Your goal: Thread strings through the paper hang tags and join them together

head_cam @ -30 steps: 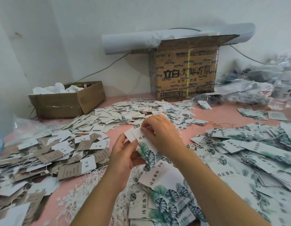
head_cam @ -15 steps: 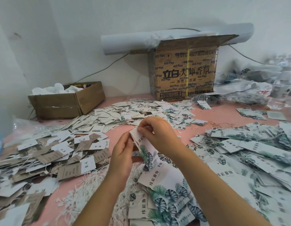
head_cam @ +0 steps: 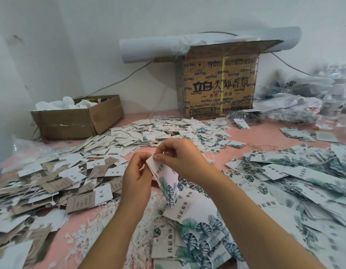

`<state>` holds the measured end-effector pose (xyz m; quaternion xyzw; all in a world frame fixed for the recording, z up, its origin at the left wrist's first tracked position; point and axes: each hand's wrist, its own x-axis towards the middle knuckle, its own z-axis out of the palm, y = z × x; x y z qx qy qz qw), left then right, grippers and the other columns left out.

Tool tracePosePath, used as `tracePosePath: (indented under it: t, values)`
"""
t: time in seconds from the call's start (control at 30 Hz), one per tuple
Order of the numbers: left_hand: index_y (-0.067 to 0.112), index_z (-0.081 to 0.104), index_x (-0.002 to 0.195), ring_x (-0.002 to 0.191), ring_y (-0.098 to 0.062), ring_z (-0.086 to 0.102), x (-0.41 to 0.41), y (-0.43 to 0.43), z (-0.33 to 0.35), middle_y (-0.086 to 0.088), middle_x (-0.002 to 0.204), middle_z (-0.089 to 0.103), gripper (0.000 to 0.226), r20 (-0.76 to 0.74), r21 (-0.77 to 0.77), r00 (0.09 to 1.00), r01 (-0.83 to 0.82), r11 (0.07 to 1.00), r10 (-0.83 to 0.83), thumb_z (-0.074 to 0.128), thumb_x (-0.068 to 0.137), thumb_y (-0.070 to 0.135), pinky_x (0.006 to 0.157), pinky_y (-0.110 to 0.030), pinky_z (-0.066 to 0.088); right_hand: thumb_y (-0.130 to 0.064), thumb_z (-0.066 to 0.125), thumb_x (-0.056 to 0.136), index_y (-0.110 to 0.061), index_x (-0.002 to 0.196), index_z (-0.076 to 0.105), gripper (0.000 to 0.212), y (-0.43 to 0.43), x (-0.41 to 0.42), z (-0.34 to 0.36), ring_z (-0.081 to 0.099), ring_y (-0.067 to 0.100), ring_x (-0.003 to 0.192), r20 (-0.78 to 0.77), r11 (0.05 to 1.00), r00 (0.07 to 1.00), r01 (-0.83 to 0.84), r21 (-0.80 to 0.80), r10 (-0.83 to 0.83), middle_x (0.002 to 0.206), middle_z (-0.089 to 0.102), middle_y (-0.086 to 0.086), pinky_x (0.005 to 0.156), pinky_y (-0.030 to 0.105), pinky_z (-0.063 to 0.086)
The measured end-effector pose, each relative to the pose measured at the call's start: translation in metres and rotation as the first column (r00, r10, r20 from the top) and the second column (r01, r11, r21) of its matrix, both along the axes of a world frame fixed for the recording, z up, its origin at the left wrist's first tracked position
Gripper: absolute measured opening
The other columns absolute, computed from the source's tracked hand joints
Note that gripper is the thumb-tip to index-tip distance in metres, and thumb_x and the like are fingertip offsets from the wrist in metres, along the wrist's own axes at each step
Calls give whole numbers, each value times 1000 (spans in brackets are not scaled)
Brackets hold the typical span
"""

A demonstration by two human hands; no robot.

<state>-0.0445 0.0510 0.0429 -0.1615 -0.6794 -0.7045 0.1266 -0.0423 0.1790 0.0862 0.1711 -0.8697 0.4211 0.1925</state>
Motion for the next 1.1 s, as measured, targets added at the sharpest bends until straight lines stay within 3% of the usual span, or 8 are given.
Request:
tracePosePath:
  t: [0.13, 0.37, 0.5, 0.67, 0.8, 0.93, 1.1]
  values:
    - [22, 60, 89, 60, -9, 63, -2, -1, 0, 6, 73, 67, 14, 105, 51, 994, -4, 999, -2, 49, 97, 21, 48, -24, 48, -30, 66, 84, -27, 63, 58, 23, 10, -1, 0, 38, -2, 38, 100, 1000, 995, 13, -15, -11, 42, 46, -13, 40, 8, 29]
    - [10, 53, 80, 54, -5, 57, -5, -9, 13, 1, 68, 70, 18, 210, 431, 971, 10, 902, -111, 44, 96, 6, 45, -17, 45, -30, 66, 84, -16, 65, 60, 24, 48, -4, 1, 32, 1, 34, 224, 985, 963, 165, -45, -151, 39, 41, -13, 39, 14, 31]
    - [11, 53, 77, 54, -8, 58, -5, -11, 15, -2, 66, 69, 22, 252, 520, 956, -5, 854, -149, 44, 95, 4, 44, -17, 46, -31, 70, 79, -15, 63, 62, 25, 56, -2, 0, 34, 7, 40, 270, 968, 950, 203, -150, -157, 40, 42, -12, 48, 24, 34]
    - [11, 54, 76, 52, -8, 62, -7, -10, 15, -1, 62, 67, 21, 258, 553, 956, -30, 832, -137, 46, 94, 4, 49, -20, 53, -20, 68, 83, -11, 69, 65, 17, 58, 0, 2, 36, 12, 41, 268, 941, 952, 217, -260, -145, 47, 48, -1, 45, 26, 33]
    - [10, 55, 77, 53, -7, 60, -10, -13, 15, 1, 60, 64, 18, 261, 536, 960, -58, 842, -100, 49, 94, 5, 52, -19, 54, -5, 62, 86, -12, 74, 68, 15, 63, 1, 3, 48, 11, 47, 299, 913, 947, 224, -341, -121, 53, 57, -1, 52, 26, 45]
    - [9, 60, 81, 54, -5, 60, -8, -12, 15, 3, 59, 64, 11, 202, 435, 978, -40, 900, -54, 55, 89, 5, 53, -17, 52, 3, 60, 85, -10, 84, 69, 16, 60, 2, 7, 57, 5, 50, 237, 889, 968, 180, -421, -84, 62, 65, 0, 54, 18, 51]
    - [18, 69, 78, 63, -5, 63, -1, -8, 20, 3, 69, 70, 10, 66, 259, 996, 34, 965, -53, 65, 73, 11, 58, -16, 52, 4, 62, 83, -13, 77, 68, 19, 40, 7, 16, 57, 5, 47, 153, 922, 987, 16, -387, 47, 57, 66, -4, 49, 17, 49]
